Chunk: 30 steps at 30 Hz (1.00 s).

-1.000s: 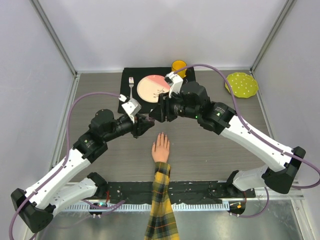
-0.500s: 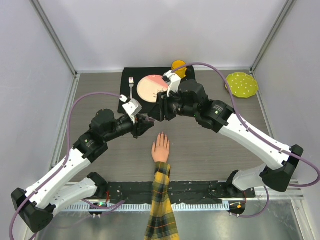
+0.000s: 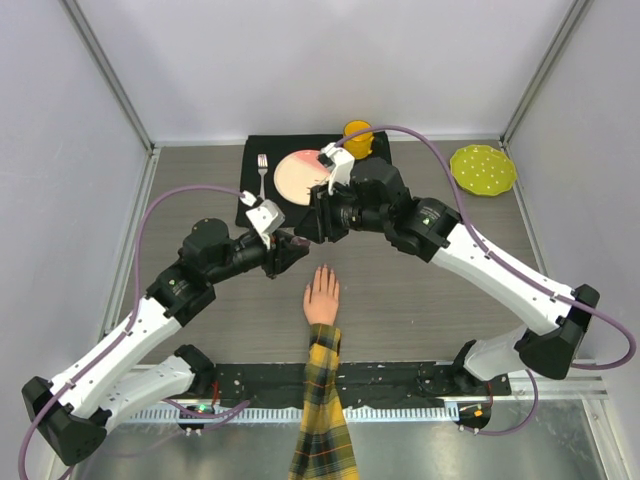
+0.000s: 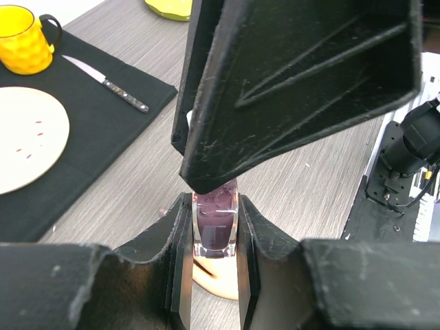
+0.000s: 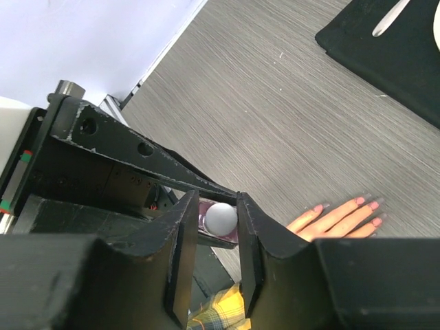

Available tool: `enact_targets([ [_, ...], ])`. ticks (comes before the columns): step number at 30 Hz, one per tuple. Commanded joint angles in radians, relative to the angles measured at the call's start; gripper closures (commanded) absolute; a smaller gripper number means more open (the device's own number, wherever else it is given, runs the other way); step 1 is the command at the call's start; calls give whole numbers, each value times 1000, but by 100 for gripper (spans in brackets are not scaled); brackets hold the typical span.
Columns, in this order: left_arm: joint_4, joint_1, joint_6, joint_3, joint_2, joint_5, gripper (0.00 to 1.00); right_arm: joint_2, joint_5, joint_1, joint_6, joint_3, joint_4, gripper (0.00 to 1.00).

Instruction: Paint the nails

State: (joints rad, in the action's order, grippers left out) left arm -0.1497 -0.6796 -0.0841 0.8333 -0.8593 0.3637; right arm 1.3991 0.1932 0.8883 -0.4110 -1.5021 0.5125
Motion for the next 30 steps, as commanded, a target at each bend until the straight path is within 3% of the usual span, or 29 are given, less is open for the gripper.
enact_targets([
  [1, 10, -3, 38, 7, 26, 21, 100, -2, 18, 5, 31, -58, 23, 66],
  [18, -14, -3, 81, 7, 32, 76, 100, 34, 141, -11, 101, -121, 129, 59],
  [30, -14, -3, 81, 4, 37, 84, 100, 20, 124, -18, 106, -112, 129, 72],
])
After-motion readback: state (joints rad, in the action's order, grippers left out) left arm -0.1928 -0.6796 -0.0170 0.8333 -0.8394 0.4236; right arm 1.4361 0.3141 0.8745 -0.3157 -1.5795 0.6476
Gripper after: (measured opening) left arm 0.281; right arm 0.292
